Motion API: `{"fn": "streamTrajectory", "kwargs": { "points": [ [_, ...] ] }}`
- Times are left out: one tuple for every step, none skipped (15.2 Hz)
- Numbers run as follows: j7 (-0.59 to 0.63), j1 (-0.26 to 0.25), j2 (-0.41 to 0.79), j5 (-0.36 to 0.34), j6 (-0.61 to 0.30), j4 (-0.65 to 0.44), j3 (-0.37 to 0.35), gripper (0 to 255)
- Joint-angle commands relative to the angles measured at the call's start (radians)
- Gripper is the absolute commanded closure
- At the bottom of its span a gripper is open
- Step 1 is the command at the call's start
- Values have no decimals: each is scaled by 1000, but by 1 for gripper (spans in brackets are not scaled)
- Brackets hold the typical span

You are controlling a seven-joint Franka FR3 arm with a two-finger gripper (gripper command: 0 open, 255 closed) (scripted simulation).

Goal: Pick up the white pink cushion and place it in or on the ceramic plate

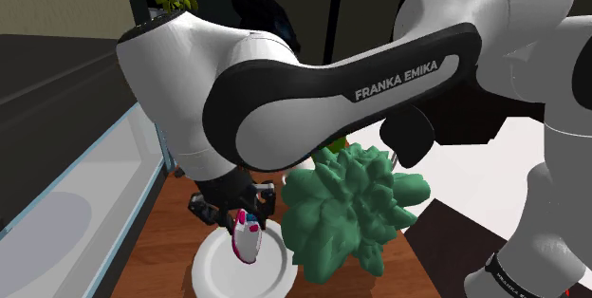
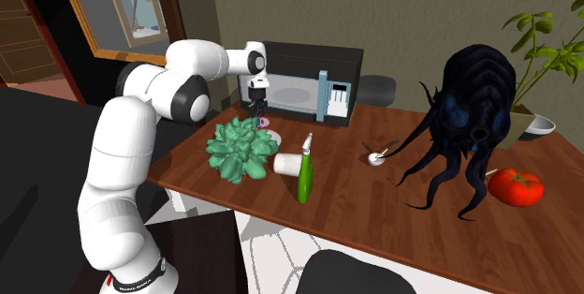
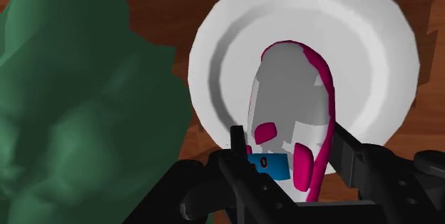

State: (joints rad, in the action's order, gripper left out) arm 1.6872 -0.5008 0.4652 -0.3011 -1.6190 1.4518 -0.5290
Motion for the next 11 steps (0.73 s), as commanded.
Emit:
{"fn": "streamTrajectory", "kwargs": {
  "points": [
    [18, -11, 10, -3, -16, 9, -2, 255],
    [20, -10, 12, -5, -28, 19, -1, 255],
    [23, -10, 15, -6, -39, 29, 0, 255],
    [25, -9, 18, -8, -51, 39, 1, 255],
    [27, -9, 21, -10, -63, 48, 2, 255],
    [29, -8, 24, -12, -74, 56, 3, 255],
    [31, -8, 28, -14, -86, 65, 4, 255],
    [33, -8, 32, -16, -97, 73, 5, 255],
    [35, -8, 36, -19, -108, 81, 6, 255],
    [38, -7, 40, -21, -119, 89, 7, 255],
    [40, -8, 44, -24, -130, 96, 9, 255]
  ]
}}
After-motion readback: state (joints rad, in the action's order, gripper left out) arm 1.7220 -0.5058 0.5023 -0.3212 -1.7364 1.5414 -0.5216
